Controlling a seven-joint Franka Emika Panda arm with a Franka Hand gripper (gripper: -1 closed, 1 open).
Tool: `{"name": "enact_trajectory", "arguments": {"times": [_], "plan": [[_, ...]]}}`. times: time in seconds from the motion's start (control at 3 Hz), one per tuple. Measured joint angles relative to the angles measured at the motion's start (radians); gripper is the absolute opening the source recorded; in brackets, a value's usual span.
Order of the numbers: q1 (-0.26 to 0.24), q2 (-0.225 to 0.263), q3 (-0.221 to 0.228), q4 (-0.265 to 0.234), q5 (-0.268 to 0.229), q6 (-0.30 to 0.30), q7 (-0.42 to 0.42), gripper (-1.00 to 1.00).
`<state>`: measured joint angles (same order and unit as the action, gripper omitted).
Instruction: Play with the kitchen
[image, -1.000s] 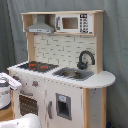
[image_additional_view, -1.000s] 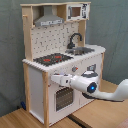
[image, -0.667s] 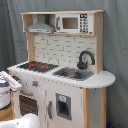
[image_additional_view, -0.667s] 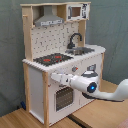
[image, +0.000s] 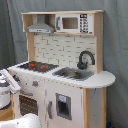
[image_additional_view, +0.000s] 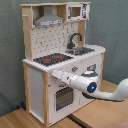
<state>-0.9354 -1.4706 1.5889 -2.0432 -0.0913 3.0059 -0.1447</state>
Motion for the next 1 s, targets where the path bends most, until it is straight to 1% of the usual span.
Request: {"name": "enact_trajectory", "arguments": {"times": [1.0], "plan": [[0.000, 0.000, 0.000, 0.000, 0.000, 0.001, 0.312, -1.00]]}}
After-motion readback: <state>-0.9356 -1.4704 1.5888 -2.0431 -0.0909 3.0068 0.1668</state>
